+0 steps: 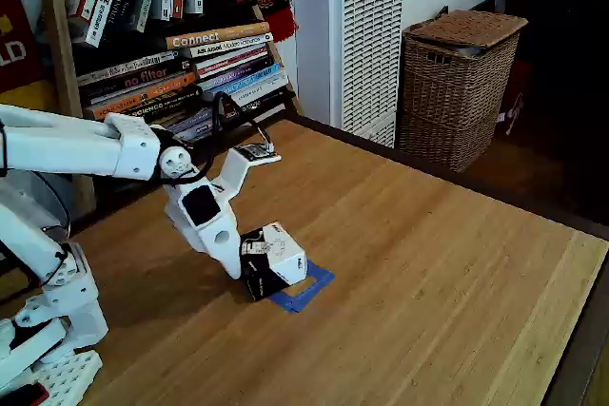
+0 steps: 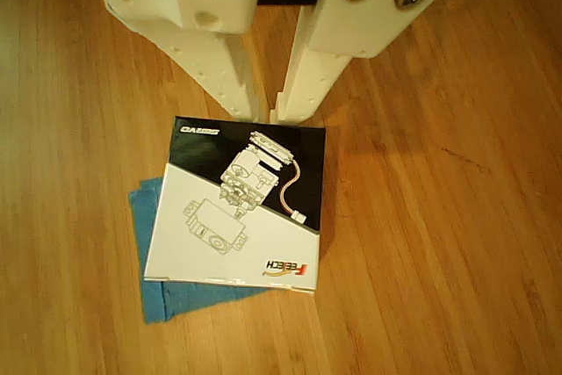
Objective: Push the box on top of the target
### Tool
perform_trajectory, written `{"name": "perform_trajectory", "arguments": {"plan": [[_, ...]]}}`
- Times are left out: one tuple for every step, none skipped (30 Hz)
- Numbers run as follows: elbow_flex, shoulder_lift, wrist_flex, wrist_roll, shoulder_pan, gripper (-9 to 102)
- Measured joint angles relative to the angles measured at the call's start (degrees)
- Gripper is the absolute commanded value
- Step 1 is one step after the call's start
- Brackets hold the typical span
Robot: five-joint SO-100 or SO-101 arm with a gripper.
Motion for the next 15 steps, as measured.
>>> {"name": "perform_trajectory", "arguments": {"plan": [[-0.4,-0.3,0.0,-0.1,0.0,0],[-0.7,-0.5,0.0,-0.4,0.2,0],[-1.1,-0.8,0.0,-0.4,0.5,0],[-1.4,-1.1,0.0,-0.4,0.9,0],[-1.8,-1.3,0.0,-0.6,1.1,0],[-2.1,-1.3,0.0,-1.0,1.5,0],[-2.5,-1.4,0.0,-1.5,1.7,0],[-2.8,-1.6,0.0,-2.3,1.9,0],[-3.0,-1.7,0.0,-3.3,2.7,0],[-3.1,-1.7,0.0,-3.9,3.6,0],[-3.3,-1.7,0.0,-5.1,4.7,0],[-3.5,-1.7,0.3,-6.2,5.9,0],[-3.5,-1.7,0.4,-7.5,6.9,0],[-3.5,-1.7,0.5,-8.7,8.0,0],[-3.5,-1.7,0.5,-9.8,8.8,0]]}}
